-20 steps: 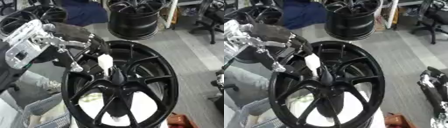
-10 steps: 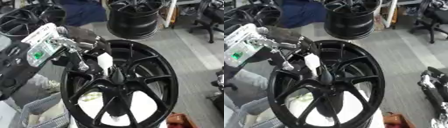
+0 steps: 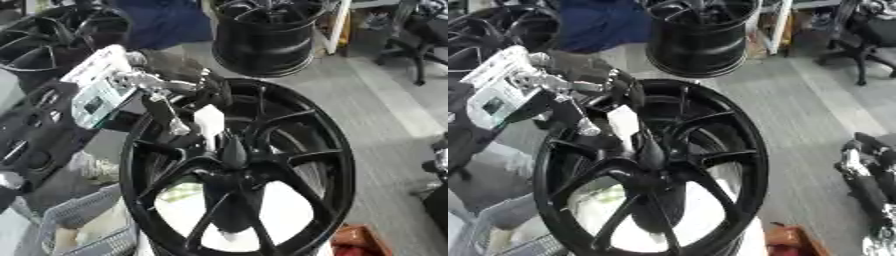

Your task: Pull the pin out of the wheel hub.

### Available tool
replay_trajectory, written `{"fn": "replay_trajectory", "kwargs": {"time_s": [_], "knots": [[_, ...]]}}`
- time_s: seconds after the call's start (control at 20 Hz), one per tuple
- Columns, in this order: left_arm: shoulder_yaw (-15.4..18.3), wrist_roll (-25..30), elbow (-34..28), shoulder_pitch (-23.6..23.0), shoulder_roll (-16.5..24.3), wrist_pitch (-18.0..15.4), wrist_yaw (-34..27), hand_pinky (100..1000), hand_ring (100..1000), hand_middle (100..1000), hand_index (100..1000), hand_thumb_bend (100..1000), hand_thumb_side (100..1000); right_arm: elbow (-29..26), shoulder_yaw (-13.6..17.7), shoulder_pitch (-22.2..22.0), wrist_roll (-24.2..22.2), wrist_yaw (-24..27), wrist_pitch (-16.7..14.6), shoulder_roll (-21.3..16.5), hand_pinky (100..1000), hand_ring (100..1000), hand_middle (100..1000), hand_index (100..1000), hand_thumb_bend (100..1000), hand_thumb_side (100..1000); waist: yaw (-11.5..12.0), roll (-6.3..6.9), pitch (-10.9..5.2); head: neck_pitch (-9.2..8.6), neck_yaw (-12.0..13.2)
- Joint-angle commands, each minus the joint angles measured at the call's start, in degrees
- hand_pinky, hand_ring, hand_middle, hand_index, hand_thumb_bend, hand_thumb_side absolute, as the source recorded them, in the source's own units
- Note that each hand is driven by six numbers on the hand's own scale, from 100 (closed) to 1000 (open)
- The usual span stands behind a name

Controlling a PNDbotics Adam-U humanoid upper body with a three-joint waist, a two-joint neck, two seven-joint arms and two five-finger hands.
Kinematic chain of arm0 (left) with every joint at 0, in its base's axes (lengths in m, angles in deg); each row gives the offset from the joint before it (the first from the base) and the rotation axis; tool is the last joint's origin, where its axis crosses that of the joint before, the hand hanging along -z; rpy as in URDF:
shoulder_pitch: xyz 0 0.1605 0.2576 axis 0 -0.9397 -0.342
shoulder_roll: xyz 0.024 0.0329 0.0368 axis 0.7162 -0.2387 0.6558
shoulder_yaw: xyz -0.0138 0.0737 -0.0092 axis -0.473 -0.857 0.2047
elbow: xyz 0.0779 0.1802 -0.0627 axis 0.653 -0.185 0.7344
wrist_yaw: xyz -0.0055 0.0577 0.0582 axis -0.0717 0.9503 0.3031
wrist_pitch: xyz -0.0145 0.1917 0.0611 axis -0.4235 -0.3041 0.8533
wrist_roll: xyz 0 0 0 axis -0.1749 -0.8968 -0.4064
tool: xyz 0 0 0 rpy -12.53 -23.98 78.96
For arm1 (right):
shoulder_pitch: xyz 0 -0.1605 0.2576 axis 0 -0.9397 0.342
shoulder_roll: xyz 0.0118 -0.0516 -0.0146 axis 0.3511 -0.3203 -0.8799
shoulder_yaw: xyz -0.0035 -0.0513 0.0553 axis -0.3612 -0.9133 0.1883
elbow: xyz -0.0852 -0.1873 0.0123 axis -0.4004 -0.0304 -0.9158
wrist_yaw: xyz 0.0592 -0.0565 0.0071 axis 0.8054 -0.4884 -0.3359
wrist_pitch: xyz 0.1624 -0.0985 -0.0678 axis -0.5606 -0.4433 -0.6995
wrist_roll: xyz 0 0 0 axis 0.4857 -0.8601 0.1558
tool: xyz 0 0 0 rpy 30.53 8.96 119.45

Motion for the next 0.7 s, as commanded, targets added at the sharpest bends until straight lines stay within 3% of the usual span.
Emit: {"fn": "replay_trajectory", "kwargs": {"time_s": [0.05, 0.5, 0.65, 0.7], "knots": [[0.09, 13.82, 1.19, 1.53, 0.29, -14.17, 0.45, 708, 591, 813, 862, 244, 182, -0.5, -0.02, 0.59, -0.23, 0.22, -0.14, -0.73, 604, 499, 636, 791, 100, 435, -0.08, -0.13, -0.41, -0.13, 0.19], [-0.51, 13.82, 3.54, 1.52, -0.46, -13.2, -3.86, 689, 561, 729, 796, 124, 183, -0.44, -0.05, 0.72, -0.29, 0.24, -0.22, -0.69, 604, 500, 636, 791, 100, 436, -0.3, -0.12, -0.43, -0.13, 0.13], [-0.73, 13.82, 3.79, 1.61, -0.54, -12.08, -6.29, 680, 544, 661, 753, 100, 187, -0.39, -0.06, 0.73, -0.32, 0.25, -0.23, -0.68, 604, 500, 636, 791, 100, 437, -0.3, -0.11, -0.43, -0.13, 0.08], [-0.62, 13.82, 3.87, 1.6, -0.58, -11.56, -7.19, 667, 525, 583, 692, 100, 196, -0.38, -0.04, 0.74, -0.31, 0.26, -0.24, -0.67, 604, 500, 636, 791, 100, 437, -0.31, -0.11, -0.44, -0.13, 0.09]]}}
